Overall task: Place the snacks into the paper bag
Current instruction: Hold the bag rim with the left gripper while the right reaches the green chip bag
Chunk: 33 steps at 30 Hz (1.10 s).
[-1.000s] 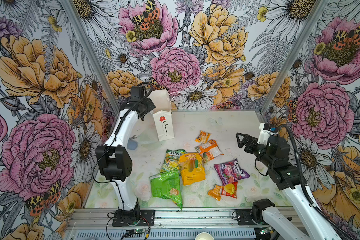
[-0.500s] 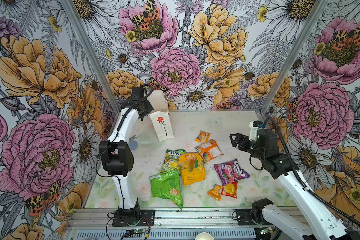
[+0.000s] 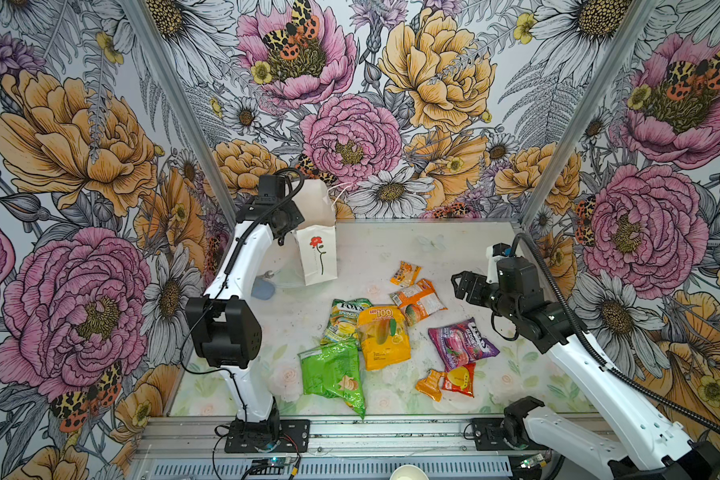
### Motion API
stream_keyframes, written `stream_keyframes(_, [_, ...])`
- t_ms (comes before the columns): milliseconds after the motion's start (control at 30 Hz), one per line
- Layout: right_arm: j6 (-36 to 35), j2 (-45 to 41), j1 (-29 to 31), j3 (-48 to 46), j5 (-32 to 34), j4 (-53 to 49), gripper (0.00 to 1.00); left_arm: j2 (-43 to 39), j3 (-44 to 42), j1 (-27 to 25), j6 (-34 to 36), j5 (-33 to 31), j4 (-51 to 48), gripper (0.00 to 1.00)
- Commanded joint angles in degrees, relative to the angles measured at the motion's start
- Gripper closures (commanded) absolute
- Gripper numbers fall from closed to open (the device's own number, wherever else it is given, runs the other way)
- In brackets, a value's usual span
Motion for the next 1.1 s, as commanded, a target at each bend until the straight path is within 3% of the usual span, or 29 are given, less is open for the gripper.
stream_keyframes(0, [3.28, 0.93, 4.84, 0.99, 3.58, -2.12, 0.12, -9.0, -6.95, -0.21, 0.26, -2.72, 5.94, 1.0])
stream_keyframes(233, [14.97, 9.09, 27.71, -0.17, 11.96, -1.07, 0.13, -22.88, -25.76, 1.57, -2.91, -1.0, 14.35, 1.0])
stream_keyframes(467, [18.48, 25.12, 42.37, 9.23, 11.23, 1.74, 0.13, -30.47, -31.7, 4.15, -4.09, -2.97, 14.63, 1.0])
stream_keyframes(733, [17.04, 41.13, 46.5, 20.39, 3.7, 2.19, 0.25, -35.78, -37.15, 9.33, -7.34, 0.73, 16.54, 1.0])
stream_keyframes(1067, [22.12, 48.24, 42.46, 20.64, -4.29, 1.13, 0.34, -37.09, -39.52, 11.85, -8.19, 3.61, 17.76, 1.0])
